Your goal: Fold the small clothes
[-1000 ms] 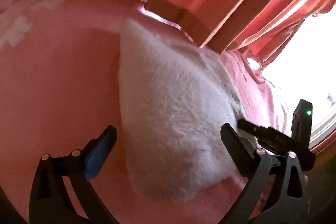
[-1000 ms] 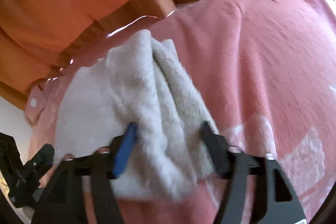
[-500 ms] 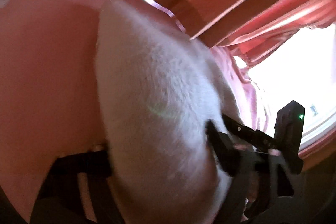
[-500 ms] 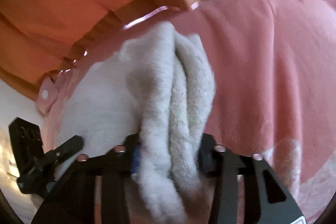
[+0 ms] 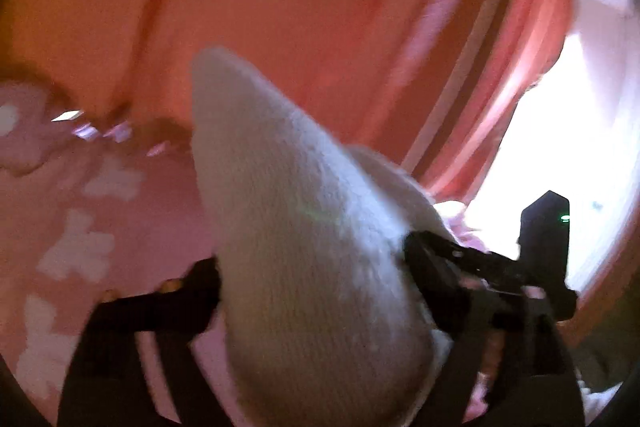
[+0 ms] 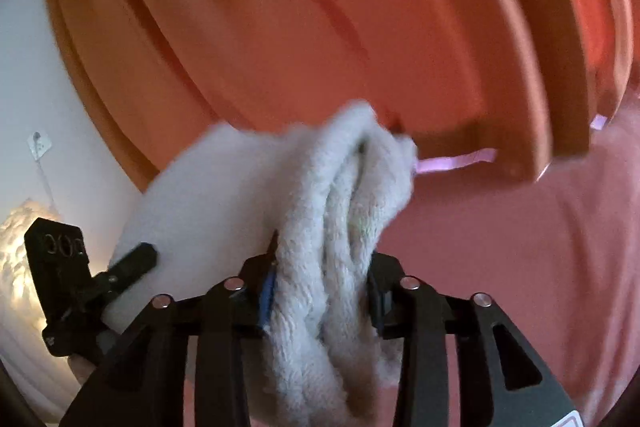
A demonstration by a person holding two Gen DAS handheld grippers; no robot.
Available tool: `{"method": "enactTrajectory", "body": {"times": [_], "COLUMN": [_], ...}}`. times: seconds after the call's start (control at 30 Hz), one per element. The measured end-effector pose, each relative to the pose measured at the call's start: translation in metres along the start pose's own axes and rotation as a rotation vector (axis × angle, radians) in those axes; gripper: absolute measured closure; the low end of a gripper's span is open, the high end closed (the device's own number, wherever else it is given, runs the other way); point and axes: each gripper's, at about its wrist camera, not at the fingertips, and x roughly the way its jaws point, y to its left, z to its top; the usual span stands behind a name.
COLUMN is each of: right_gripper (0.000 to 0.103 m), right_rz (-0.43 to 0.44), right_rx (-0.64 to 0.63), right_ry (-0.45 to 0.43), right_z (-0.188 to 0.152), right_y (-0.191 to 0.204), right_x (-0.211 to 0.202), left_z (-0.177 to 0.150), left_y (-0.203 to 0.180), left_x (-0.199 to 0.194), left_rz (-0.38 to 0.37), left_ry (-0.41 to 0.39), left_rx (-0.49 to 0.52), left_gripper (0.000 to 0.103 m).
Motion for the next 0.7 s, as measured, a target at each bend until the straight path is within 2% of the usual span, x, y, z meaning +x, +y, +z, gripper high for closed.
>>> {"method": "enactTrajectory", "body": {"times": [0.03, 0.1, 0.13, 0.2, 0.23, 0.3, 0.33, 0.47, 0.6, 0.67, 0.7], "right_gripper": [0.062, 0.061, 0.061, 0.059, 0.056, 0.038, 0.036, 0.030, 0.023, 0.023, 0.030], "right_rz": [-0.019, -0.147, -0.170, -0.102, -0.100, -0.109, -0.103, -0.051, -0.004, 0.020, 0.027], "right_rx": [0.017, 0.052, 0.071, 0.098, 0.100, 0.102, 0.107, 0.166, 0.234, 0.234, 0.221], "right_ry": [0.045, 0.118, 0.139, 0.098, 0.075, 0.042, 0.043, 0.140, 0.217, 0.243, 0.249], "right_z": [-0.007, -0.024, -0.027, -0.019, -0.015, -0.009, -0.008, -0.012, -0.026, -0.030, -0.030], "right_y": [-0.009, -0.028, -0.034, -0.036, -0.036, -0.037, -0.038, -0.045, -0.054, -0.054, -0.052], "right_x": [0.017, 0.047, 0.051, 0.048, 0.045, 0.044, 0.047, 0.082, 0.108, 0.118, 0.121], "left_z": [-0.007, -0.021, -0.024, -0.023, -0.021, -0.020, -0.022, -0.026, -0.043, -0.049, -0.048], "left_y": [0.018, 0.051, 0.063, 0.071, 0.072, 0.071, 0.072, 0.084, 0.116, 0.128, 0.128], "left_x": [0.011, 0.033, 0.035, 0.034, 0.030, 0.029, 0.026, 0.053, 0.080, 0.087, 0.087], "left_rz": [0.069, 0.184, 0.211, 0.218, 0.225, 0.231, 0.235, 0.250, 0.188, 0.122, 0.116], "left_ry": [0.046, 0.137, 0.150, 0.139, 0.130, 0.118, 0.120, 0.207, 0.280, 0.278, 0.253], "left_rx": [-0.037, -0.138, -0.176, -0.195, -0.192, -0.187, -0.189, -0.230, -0.411, -0.512, -0.517], "left_gripper": [0.011, 0.012, 0.012, 0.012, 0.011, 0.008, 0.006, 0.005, 0.005, 0.006, 0.010]}}
